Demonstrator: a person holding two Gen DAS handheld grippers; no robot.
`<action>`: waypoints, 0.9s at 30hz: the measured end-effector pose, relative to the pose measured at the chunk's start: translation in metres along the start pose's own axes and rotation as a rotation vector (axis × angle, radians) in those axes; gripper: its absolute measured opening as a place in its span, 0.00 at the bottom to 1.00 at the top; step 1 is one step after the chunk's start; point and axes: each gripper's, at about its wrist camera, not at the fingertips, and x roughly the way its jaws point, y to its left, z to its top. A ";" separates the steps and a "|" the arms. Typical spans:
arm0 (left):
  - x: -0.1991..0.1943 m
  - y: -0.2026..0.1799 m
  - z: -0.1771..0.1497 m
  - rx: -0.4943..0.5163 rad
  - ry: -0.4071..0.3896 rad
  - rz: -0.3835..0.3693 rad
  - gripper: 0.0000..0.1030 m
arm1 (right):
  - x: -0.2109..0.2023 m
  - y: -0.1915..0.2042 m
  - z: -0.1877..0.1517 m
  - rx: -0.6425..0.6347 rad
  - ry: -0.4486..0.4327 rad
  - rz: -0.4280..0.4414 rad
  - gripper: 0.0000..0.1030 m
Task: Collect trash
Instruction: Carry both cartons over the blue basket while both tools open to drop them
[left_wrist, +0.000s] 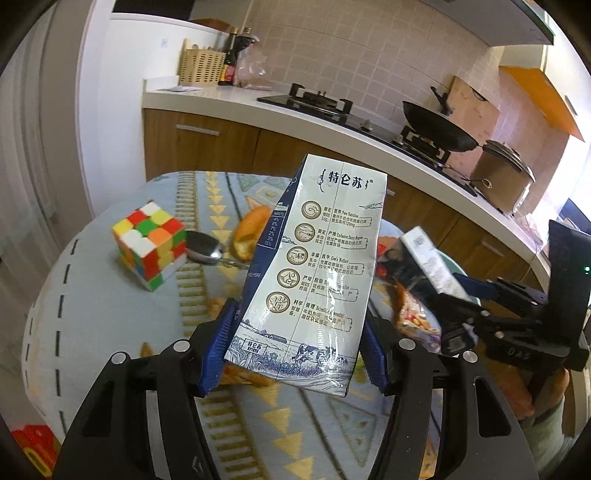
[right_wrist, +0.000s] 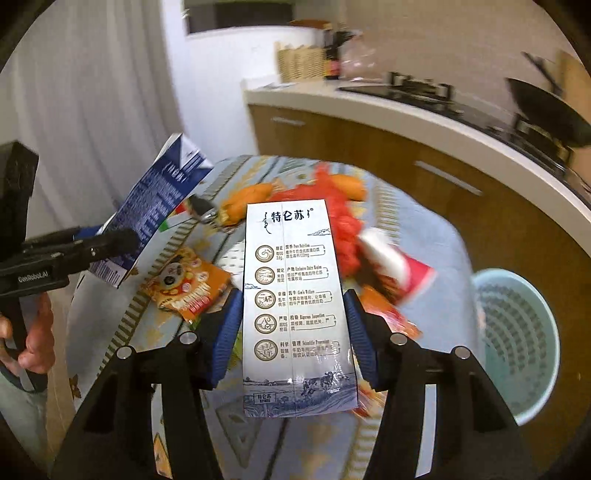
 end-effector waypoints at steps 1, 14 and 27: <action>0.000 -0.007 0.002 0.006 -0.002 -0.008 0.57 | -0.008 -0.007 0.000 0.017 -0.017 -0.021 0.50; 0.032 -0.132 0.050 0.106 -0.012 -0.124 0.57 | -0.101 -0.128 -0.014 0.241 -0.193 -0.283 0.50; 0.155 -0.253 0.040 0.161 0.198 -0.196 0.57 | -0.065 -0.246 -0.088 0.501 -0.036 -0.336 0.50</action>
